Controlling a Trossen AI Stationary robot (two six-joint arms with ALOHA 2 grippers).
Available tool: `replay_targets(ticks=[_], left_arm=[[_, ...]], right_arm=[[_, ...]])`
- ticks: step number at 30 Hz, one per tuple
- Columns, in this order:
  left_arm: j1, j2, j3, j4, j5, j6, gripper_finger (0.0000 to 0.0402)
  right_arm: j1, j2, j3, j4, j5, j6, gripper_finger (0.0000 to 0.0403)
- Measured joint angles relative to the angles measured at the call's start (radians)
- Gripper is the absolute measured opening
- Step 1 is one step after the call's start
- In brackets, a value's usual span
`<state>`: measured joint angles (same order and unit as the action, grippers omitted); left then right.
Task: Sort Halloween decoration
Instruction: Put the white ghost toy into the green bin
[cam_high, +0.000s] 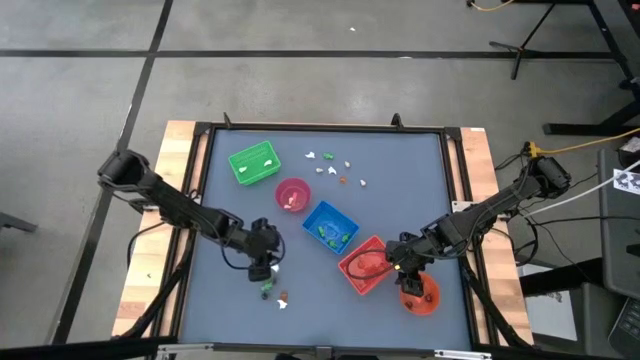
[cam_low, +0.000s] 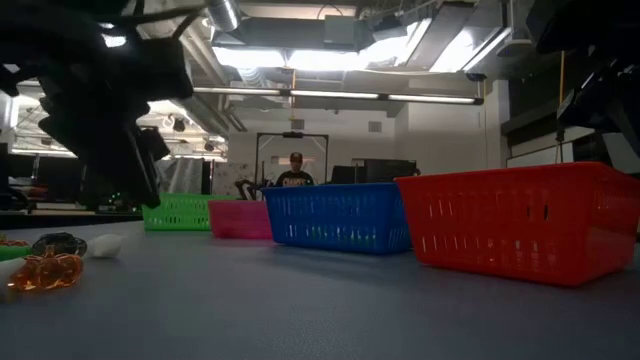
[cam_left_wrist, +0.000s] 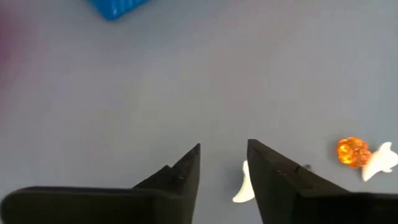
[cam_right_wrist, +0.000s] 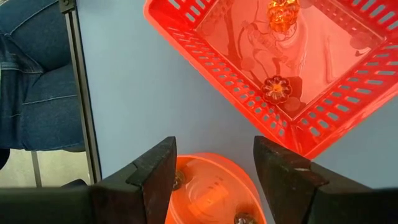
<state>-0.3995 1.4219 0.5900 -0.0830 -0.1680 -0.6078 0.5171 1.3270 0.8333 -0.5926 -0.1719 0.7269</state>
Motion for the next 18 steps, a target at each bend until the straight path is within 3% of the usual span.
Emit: replay_targets(ticks=[13,18], left_arm=[[-0.01,0.059,0.001,0.049,0.005,-0.015,0.0138],[-0.011,0.059,0.001,0.048,0.083,-0.011,0.0135]], right_arm=[[0.0,0.0,0.0,0.0,0.0,0.0,0.0214],[0.0,0.0,0.0,0.0,0.0,0.0,0.0214]])
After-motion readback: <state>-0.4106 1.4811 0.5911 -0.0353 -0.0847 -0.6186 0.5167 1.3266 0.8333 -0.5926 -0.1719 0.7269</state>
